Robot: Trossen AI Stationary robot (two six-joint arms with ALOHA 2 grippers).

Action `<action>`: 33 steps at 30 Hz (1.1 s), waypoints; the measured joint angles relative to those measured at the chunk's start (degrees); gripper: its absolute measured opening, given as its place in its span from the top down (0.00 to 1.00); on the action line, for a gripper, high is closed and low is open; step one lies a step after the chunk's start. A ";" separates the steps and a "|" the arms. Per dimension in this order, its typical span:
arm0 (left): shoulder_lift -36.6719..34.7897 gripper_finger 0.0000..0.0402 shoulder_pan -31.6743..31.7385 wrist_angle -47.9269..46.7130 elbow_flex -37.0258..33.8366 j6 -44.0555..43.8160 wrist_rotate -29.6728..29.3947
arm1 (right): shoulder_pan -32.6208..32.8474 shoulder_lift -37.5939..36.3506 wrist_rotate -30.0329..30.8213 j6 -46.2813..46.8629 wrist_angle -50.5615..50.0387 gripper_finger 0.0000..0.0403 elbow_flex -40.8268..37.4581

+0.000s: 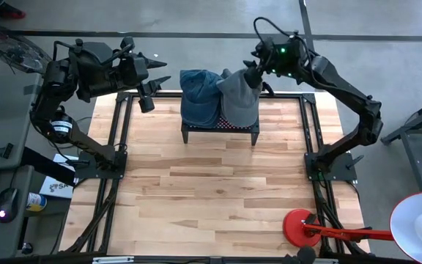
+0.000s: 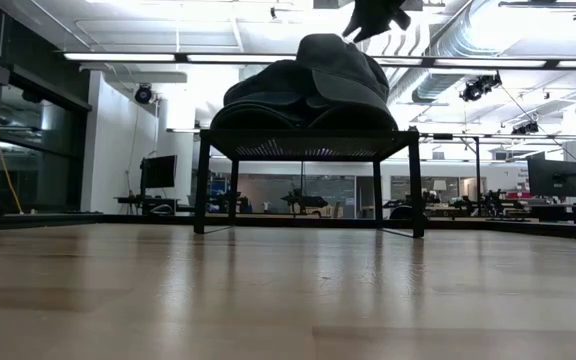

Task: Pick & Place hat
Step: Return to Home Position

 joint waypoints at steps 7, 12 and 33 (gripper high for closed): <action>-1.20 0.61 -0.02 -0.06 0.00 -0.61 -1.93 | 0.34 -3.41 -3.62 5.42 2.13 0.51 -0.02; -4.22 0.61 0.00 -3.21 0.15 -5.79 2.13 | 3.16 -8.03 -8.76 5.65 -1.40 0.51 -0.02; -29.87 0.61 -0.02 13.13 -46.71 -18.85 21.80 | 26.72 -28.86 -7.47 18.65 41.81 0.51 -47.47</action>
